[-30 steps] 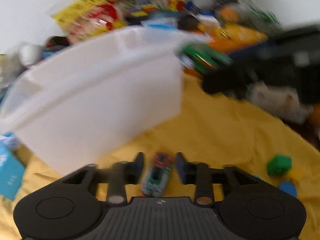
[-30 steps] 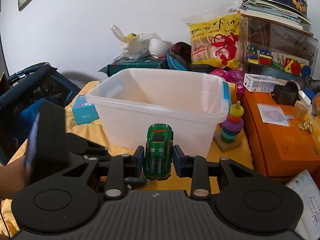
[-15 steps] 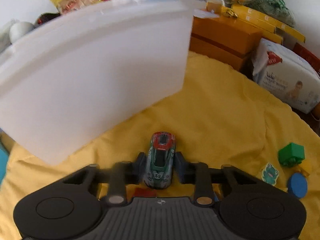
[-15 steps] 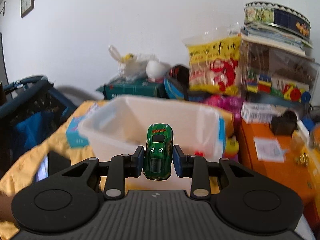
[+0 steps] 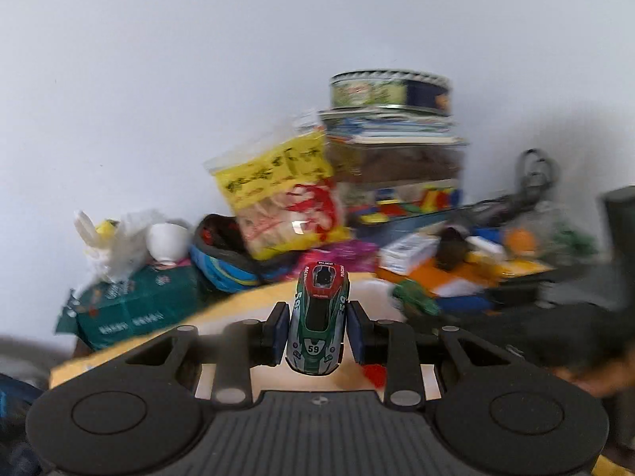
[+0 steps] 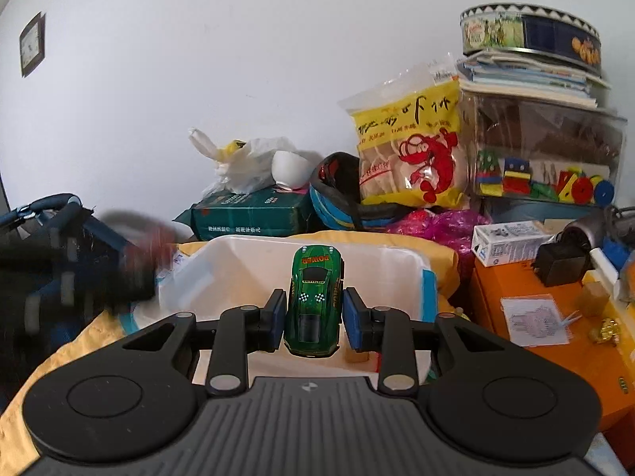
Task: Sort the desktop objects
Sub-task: 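Carry both held cars over the white bin and open both tools, then return both tools to the pile, the right tool toward an olive tank toy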
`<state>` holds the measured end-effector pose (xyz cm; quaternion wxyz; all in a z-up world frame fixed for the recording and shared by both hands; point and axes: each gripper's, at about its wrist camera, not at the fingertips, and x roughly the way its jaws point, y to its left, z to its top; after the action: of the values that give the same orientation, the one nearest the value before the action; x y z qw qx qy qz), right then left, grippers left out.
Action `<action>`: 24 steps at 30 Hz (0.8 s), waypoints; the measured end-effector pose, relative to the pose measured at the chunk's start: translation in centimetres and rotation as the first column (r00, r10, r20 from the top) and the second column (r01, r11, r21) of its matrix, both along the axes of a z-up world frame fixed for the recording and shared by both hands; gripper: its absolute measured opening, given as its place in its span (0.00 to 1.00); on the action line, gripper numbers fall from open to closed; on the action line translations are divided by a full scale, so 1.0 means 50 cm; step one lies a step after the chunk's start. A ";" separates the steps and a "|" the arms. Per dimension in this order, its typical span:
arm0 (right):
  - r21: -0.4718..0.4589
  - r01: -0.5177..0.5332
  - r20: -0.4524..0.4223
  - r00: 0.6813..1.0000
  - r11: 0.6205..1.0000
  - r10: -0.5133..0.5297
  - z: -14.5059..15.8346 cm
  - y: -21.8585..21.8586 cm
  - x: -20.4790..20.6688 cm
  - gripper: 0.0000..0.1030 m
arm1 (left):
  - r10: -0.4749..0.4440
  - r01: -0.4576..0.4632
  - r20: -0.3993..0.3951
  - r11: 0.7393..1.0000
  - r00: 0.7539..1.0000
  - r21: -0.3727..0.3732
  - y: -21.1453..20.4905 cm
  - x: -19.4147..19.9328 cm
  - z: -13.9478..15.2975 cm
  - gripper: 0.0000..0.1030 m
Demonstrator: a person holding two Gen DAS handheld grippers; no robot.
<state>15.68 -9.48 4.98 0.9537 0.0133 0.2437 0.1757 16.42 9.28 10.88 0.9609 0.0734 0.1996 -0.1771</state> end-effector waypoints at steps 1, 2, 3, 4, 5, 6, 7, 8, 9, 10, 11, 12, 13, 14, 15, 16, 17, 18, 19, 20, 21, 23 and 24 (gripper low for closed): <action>0.005 0.006 -0.002 1.000 1.000 -0.006 0.000 0.004 0.012 0.33 | 0.026 -0.026 -0.020 0.999 0.999 0.027 -0.013 0.031 -0.012 0.34; -0.001 0.016 -0.004 1.000 1.000 -0.016 -0.001 0.010 0.025 0.33 | 0.054 -0.052 -0.043 0.998 0.998 0.041 -0.020 0.056 -0.021 0.35; -0.015 0.029 -0.008 1.000 0.999 -0.029 -0.004 0.014 0.035 0.34 | 0.076 -0.073 -0.064 0.996 0.995 0.046 -0.026 0.070 -0.029 0.38; -0.034 0.037 -0.016 0.999 0.999 -0.038 -0.009 0.019 0.044 0.36 | 0.086 -0.082 -0.091 0.996 0.992 0.043 -0.031 0.077 -0.040 0.40; -0.043 0.035 -0.038 0.999 0.998 -0.036 -0.015 0.019 0.049 0.37 | 0.083 -0.081 -0.105 0.996 0.991 0.021 -0.032 0.067 -0.045 0.47; -0.035 0.032 -0.051 0.998 0.999 -0.033 -0.019 0.015 0.045 0.37 | 0.072 -0.072 -0.104 0.997 0.992 -0.001 -0.030 0.047 -0.050 0.57; -0.018 0.023 -0.047 0.999 1.000 -0.024 -0.023 0.007 0.030 0.37 | 0.063 -0.064 -0.097 0.998 0.993 -0.009 -0.024 0.023 -0.054 0.62; -0.013 0.013 -0.036 0.999 1.000 -0.013 -0.028 0.000 0.013 0.40 | 0.066 -0.067 -0.095 0.998 0.993 -0.002 -0.023 0.006 -0.064 0.68; -0.019 0.014 -0.031 0.999 1.000 -0.014 -0.033 -0.006 -0.005 0.41 | 0.071 -0.070 -0.095 0.997 0.993 0.009 -0.021 -0.017 -0.071 0.68; -0.022 0.024 -0.036 0.999 0.999 -0.025 -0.041 -0.015 -0.027 0.41 | 0.055 -0.054 -0.095 0.998 0.994 0.015 -0.019 -0.043 -0.081 0.68; -0.014 0.024 -0.046 0.999 1.000 -0.025 -0.048 -0.024 -0.046 0.41 | 0.035 -0.033 -0.102 0.999 0.994 0.018 -0.014 -0.069 -0.088 0.68; -0.006 0.017 -0.057 0.998 1.000 -0.017 -0.053 -0.029 -0.063 0.41 | 0.025 -0.024 -0.111 1.000 0.993 0.017 -0.010 -0.089 -0.094 0.68; 0.002 0.010 -0.067 0.998 1.000 -0.010 -0.059 -0.035 -0.086 0.41 | 0.016 -0.015 -0.117 1.000 0.993 0.011 -0.006 -0.110 -0.099 0.68; 0.002 0.006 -0.075 0.997 1.000 -0.006 -0.064 -0.038 -0.107 0.41 | 0.000 0.000 -0.126 1.000 0.992 0.000 -0.002 -0.133 -0.105 0.68; -0.002 0.003 -0.084 0.996 1.000 -0.003 -0.068 -0.038 -0.126 0.41 | -0.016 0.015 -0.143 1.000 0.990 -0.011 0.003 -0.159 -0.115 0.68; -0.005 -0.006 -0.089 0.996 1.000 0.006 -0.072 -0.036 -0.147 0.41 | -0.018 0.016 -0.163 1.000 0.986 -0.015 0.005 -0.174 -0.123 0.68; -0.009 -0.021 -0.094 0.995 1.000 0.020 -0.076 -0.034 -0.169 0.41 | -0.016 0.013 -0.185 1.000 0.983 -0.020 0.007 -0.193 -0.132 0.68; -0.016 -0.033 -0.101 0.994 0.999 0.031 -0.080 -0.030 -0.186 0.41 | -0.020 0.015 -0.201 1.000 0.979 -0.027 0.009 -0.211 -0.142 0.68; -0.027 -0.046 -0.114 0.993 0.999 0.042 -0.087 -0.024 -0.208 0.41 | -0.021 0.014 -0.222 0.999 0.975 -0.033 0.009 -0.228 -0.155 0.68; -0.039 -0.065 -0.129 0.990 0.997 0.059 -0.094 -0.017 -0.224 0.41 | -0.019 0.010 -0.259 0.999 0.966 -0.036 0.007 -0.242 -0.172 0.68; -0.053 -0.088 -0.147 0.986 0.995 0.080 -0.103 -0.009 -0.241 0.41 | -0.029 0.019 -0.299 0.999 0.954 -0.036 0.004 -0.253 -0.190 0.68; -0.088 -0.127 -0.185 0.977 0.988 0.109 -0.131 0.003 -0.270 0.45 | -0.037 0.033 -0.350 0.999 0.936 -0.018 -0.003 -0.274 -0.221 0.68; -0.106 -0.154 -0.207 0.970 0.982 0.130 -0.146 0.010 -0.282 0.46 | -0.040 0.040 -0.365 0.999 0.930 -0.007 -0.006 -0.287 -0.232 0.68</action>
<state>1.60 -8.96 -2.33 0.9085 -0.0444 0.3485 0.2263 2.10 8.98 -0.70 0.9033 0.0435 0.3733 -0.2071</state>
